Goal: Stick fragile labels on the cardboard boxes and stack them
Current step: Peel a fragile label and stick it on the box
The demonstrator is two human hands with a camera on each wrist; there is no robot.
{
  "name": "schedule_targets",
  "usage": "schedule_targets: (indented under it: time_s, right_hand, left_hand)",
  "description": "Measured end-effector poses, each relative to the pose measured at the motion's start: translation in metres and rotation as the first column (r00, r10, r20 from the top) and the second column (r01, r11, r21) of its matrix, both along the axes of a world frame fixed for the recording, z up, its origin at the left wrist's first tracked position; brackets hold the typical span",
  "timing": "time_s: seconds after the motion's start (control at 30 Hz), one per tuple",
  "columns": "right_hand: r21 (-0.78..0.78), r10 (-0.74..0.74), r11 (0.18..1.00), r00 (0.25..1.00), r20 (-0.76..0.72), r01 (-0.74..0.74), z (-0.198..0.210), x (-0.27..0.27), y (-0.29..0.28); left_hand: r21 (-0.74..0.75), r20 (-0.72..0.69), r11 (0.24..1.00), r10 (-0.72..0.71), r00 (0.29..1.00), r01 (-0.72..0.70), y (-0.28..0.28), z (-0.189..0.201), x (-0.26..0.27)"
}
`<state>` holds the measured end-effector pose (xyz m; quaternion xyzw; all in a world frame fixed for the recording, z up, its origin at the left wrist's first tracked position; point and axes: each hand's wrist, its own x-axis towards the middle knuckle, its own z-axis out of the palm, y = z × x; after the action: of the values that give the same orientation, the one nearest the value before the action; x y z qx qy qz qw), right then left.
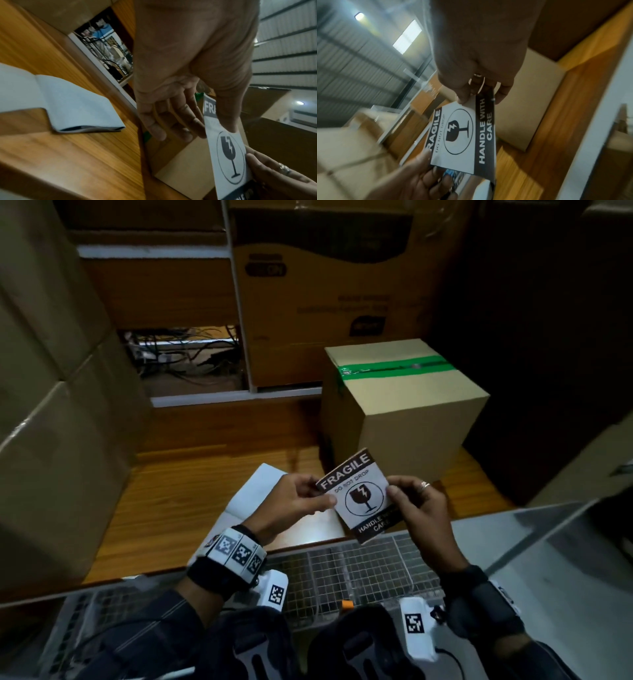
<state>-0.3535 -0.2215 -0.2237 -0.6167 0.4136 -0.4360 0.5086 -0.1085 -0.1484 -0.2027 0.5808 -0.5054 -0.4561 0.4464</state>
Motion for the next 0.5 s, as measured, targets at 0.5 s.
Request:
schedule_targets:
  time_s: [0.5]
  right_hand:
    - [0.243, -0.097, 0.97, 0.949, 0.299, 0.023, 0.022, -0.106, -0.11]
  left_hand:
    - [-0.637, 0.497, 0.771, 0.4, 0.77, 0.01, -0.09, 0.082, -0.136]
